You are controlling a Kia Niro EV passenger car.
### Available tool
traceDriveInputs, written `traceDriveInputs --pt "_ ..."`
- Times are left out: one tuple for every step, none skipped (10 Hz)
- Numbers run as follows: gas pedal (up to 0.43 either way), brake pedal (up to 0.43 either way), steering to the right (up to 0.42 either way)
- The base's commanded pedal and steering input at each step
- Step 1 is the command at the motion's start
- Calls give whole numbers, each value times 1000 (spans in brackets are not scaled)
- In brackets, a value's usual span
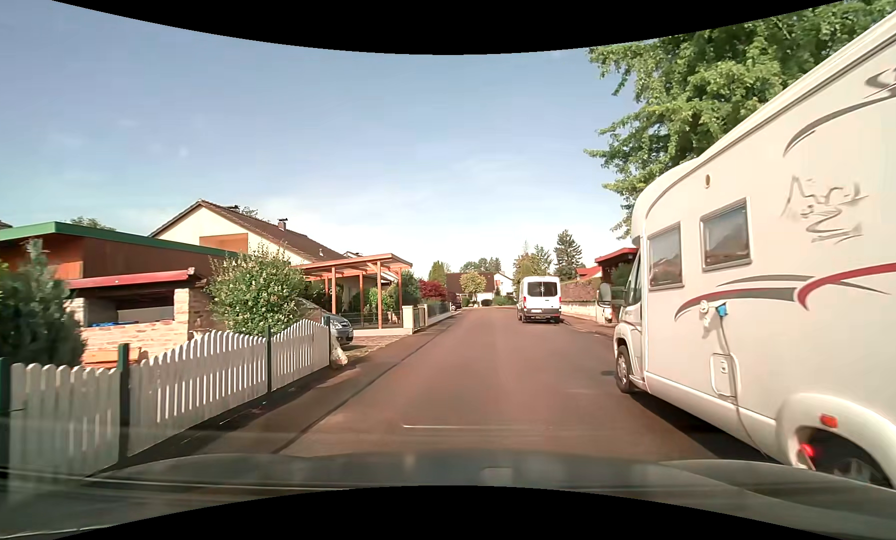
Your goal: Follow the waypoints while adhering to traffic rules and regulations
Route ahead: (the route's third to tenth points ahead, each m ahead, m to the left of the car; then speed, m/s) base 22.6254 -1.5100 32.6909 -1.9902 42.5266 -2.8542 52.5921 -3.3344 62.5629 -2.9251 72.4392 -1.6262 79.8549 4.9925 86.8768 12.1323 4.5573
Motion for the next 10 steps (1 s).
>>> traceDriveInputs --pt "110 0 1" --pt "110 0 2" --pt "110 0 6" --pt "110 0 12" --pt "110 0 20" --pt "110 0 23" --pt "110 0 23" --pt "110 0 23" --pt "110 0 23" --pt "110 0 21"
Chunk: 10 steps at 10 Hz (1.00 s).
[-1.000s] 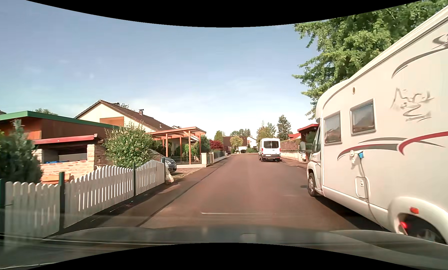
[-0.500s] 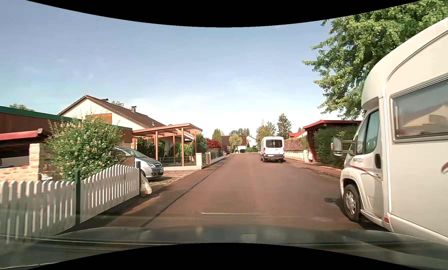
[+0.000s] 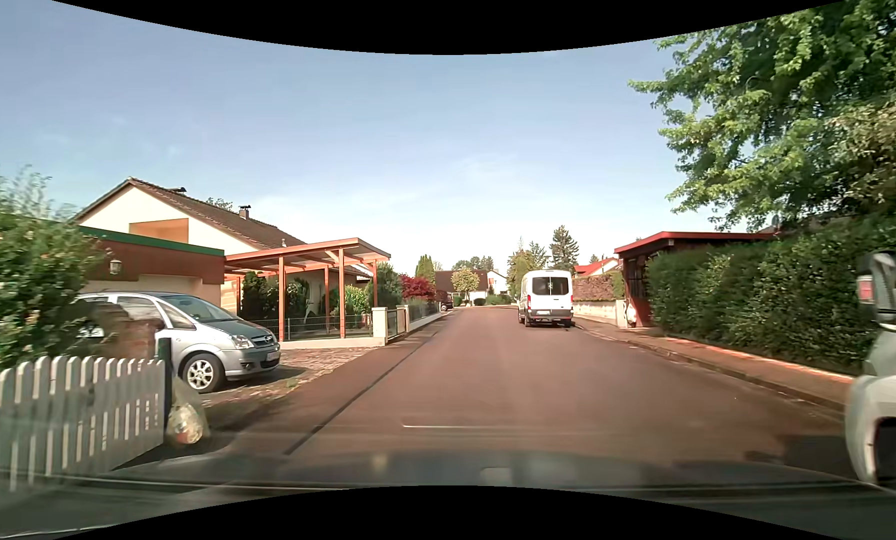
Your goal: Follow the waypoints while adhering to traffic rules and regulations
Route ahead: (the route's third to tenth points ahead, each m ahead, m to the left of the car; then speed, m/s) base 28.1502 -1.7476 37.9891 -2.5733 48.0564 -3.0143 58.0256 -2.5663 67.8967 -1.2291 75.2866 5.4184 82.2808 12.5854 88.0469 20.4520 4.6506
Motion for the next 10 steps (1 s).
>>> traceDriveInputs --pt "118 0 22" --pt "118 0 23" --pt "118 0 20" --pt "130 0 17" --pt "130 0 15" --pt "130 0 15" --pt "130 0 15" --pt "138 0 14" --pt "157 0 12" --pt "157 0 6"
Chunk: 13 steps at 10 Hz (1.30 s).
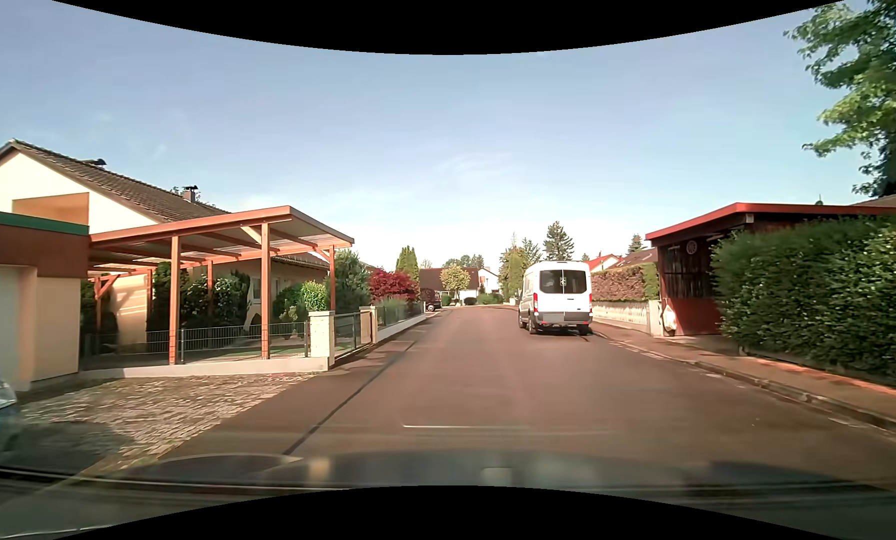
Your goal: Follow the waypoints while adhering to traffic rules and regulations
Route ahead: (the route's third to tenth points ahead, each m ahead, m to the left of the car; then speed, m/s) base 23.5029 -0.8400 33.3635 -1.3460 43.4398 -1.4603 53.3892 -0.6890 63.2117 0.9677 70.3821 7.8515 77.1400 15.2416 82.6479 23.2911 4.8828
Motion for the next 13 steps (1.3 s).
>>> traceDriveInputs --pt "157 0 -4" --pt "157 0 -9" --pt "150 0 -10" --pt "150 0 -12" --pt "138 0 -13" --pt "130 0 -13" --pt "98 0 -14" --pt "98 0 -20" --pt "98 0 -24" --pt "98 0 -23" --pt "98 0 -15" --pt "110 0 -8" --pt "110 0 1"
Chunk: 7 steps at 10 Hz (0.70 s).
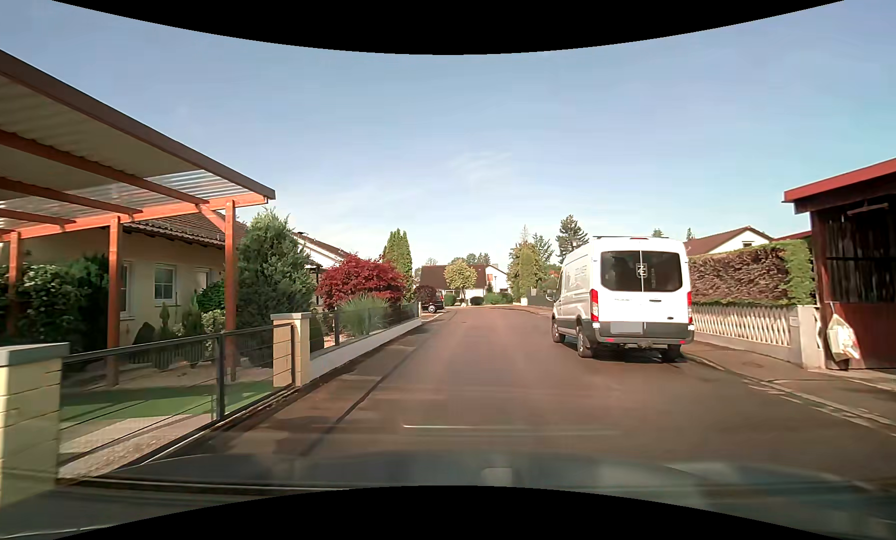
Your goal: Follow the waypoints while adhering to traffic rules and regulations
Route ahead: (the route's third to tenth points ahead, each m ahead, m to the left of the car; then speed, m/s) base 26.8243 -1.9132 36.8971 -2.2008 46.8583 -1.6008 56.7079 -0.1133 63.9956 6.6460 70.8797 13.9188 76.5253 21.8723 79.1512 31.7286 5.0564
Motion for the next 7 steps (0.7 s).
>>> traceDriveInputs --pt "110 0 3" --pt "110 0 3" --pt "110 0 6" --pt "110 0 10" --pt "110 0 13" --pt "110 0 15" --pt "110 0 15"
